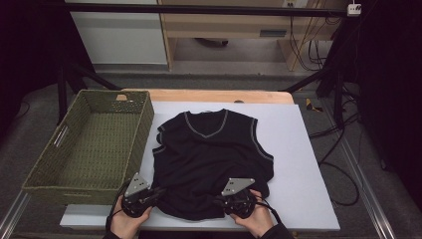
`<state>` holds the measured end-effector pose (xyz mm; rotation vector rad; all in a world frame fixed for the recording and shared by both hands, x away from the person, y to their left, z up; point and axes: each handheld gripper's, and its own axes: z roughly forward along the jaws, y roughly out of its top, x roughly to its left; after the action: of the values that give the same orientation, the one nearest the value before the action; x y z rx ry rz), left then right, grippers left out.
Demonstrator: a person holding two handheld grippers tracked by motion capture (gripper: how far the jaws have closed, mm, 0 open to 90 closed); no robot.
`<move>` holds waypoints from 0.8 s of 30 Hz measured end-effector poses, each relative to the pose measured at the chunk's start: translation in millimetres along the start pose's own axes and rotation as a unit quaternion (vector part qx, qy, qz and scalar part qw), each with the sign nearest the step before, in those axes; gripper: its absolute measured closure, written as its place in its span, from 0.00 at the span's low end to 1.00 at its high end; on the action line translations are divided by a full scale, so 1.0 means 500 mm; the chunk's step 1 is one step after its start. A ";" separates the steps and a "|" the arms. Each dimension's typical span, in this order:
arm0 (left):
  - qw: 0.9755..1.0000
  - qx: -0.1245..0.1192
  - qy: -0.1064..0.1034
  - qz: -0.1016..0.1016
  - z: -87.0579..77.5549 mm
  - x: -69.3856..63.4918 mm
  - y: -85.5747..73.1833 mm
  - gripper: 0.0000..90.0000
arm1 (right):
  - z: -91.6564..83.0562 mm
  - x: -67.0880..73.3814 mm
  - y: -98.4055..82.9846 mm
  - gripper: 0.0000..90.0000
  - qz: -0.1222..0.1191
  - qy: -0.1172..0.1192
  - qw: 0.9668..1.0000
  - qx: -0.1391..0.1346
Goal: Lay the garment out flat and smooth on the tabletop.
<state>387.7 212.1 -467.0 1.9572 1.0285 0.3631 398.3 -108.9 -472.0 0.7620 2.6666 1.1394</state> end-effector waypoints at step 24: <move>1.000 -0.006 0.017 0.010 -0.012 -0.009 0.005 0.92 | -0.175 -0.089 -0.032 0.48 0.093 -0.094 0.986 -0.105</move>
<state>382.8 211.5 -460.7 1.9573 1.0262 0.4131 402.6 -196.5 -424.7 1.0385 2.3178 1.2943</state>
